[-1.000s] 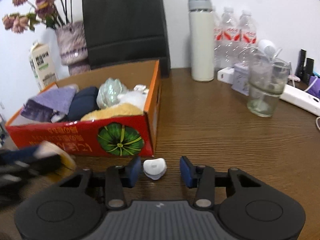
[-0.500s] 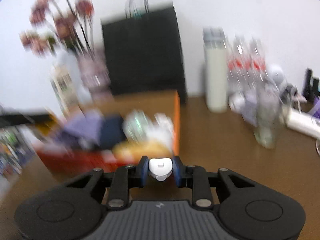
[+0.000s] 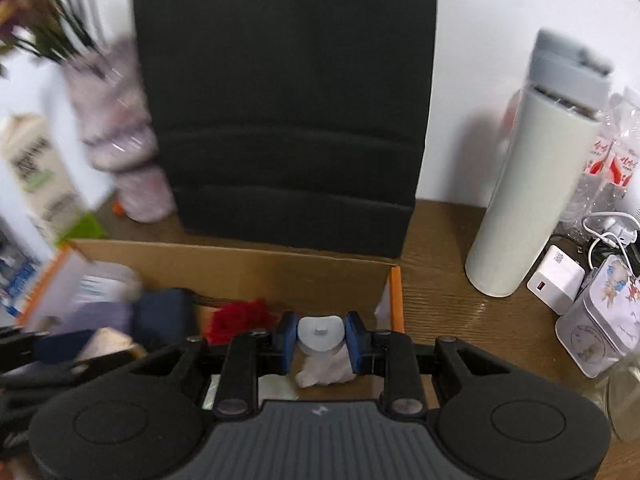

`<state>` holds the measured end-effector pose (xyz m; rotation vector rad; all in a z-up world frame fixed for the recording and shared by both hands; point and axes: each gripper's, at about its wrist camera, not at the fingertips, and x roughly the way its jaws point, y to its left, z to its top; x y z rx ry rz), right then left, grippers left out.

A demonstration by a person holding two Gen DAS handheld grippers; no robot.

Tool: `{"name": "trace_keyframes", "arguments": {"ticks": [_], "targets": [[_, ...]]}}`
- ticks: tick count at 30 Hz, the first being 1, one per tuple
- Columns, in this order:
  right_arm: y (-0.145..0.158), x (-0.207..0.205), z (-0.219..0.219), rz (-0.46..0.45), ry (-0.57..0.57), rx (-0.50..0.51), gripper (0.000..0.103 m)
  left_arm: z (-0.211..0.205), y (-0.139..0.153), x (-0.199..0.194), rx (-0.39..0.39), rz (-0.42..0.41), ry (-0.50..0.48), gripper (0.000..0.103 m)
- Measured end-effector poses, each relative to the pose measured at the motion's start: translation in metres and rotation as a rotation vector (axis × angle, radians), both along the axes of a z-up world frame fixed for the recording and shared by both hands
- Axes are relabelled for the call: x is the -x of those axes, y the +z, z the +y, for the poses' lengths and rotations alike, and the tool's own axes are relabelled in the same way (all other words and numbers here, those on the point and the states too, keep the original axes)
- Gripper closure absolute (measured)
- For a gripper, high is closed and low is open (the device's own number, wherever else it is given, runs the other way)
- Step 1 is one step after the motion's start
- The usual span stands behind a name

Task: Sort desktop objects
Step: 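Drop the charger into the box with the left tool while the right tool drops the earbud case in, then grasp the small white cap with the left tool while the right tool grasps the black cable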

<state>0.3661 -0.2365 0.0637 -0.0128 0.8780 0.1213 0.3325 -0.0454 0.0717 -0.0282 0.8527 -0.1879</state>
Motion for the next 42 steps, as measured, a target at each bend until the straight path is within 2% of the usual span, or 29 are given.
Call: {"name": "trace_keyframes", "arguments": {"ticks": [2,7,9,11,13,16,18,20,24,25,29,33,37,39,42], "targets": [[-0.011,-0.009,0.006,0.032,0.016,0.046,0.078,-0.003,-0.001,0.003,-0.013,-0.006,-0.031,0.06],[-0.025,-0.019,0.017,0.046,0.022,0.139,0.078,-0.006,0.001,0.003,-0.047,0.003,-0.059,0.061],[-0.023,-0.017,0.018,0.041,0.026,0.144,0.072,-0.007,0.001,0.0,-0.047,0.011,-0.057,0.06],[-0.017,-0.012,0.018,0.026,0.035,0.132,0.067,-0.007,0.002,-0.009,-0.018,0.028,-0.049,0.06],[-0.005,-0.005,0.016,0.011,0.04,0.1,0.064,-0.005,-0.001,-0.021,0.06,0.081,-0.044,0.06],[0.014,0.013,0.013,-0.034,0.047,0.062,0.06,0.001,0.006,-0.017,0.117,0.101,-0.01,0.055],[0.028,0.033,0.006,-0.078,0.051,0.05,0.049,0.006,0.019,-0.003,0.112,0.05,-0.005,0.052],[0.039,0.046,-0.001,-0.108,0.045,0.038,0.045,0.009,0.032,0.011,0.08,0.009,0.012,0.046],[0.048,0.075,-0.013,-0.112,0.065,-0.029,0.045,0.01,0.054,0.045,0.016,-0.045,0.025,0.034],[0.048,0.082,-0.013,-0.11,0.075,-0.043,0.045,0.01,0.057,0.054,0.003,-0.054,0.021,0.029],[0.045,0.119,-0.009,-0.128,0.093,-0.081,0.044,0.017,0.058,0.094,-0.01,-0.101,0.02,0.016],[0.037,0.166,-0.009,-0.145,0.107,-0.146,0.043,0.024,0.043,0.141,0.036,-0.109,-0.001,0.012],[0.013,0.215,-0.014,-0.134,0.092,-0.208,0.043,0.028,0.015,0.188,0.065,-0.113,-0.002,0.008],[-0.002,0.239,-0.016,-0.133,0.074,-0.224,0.043,0.027,-0.005,0.21,0.041,-0.131,-0.014,0.006],[-0.022,0.273,-0.019,-0.161,0.036,-0.237,0.043,0.023,-0.029,0.239,-0.051,-0.152,0.016,0.006]]}}
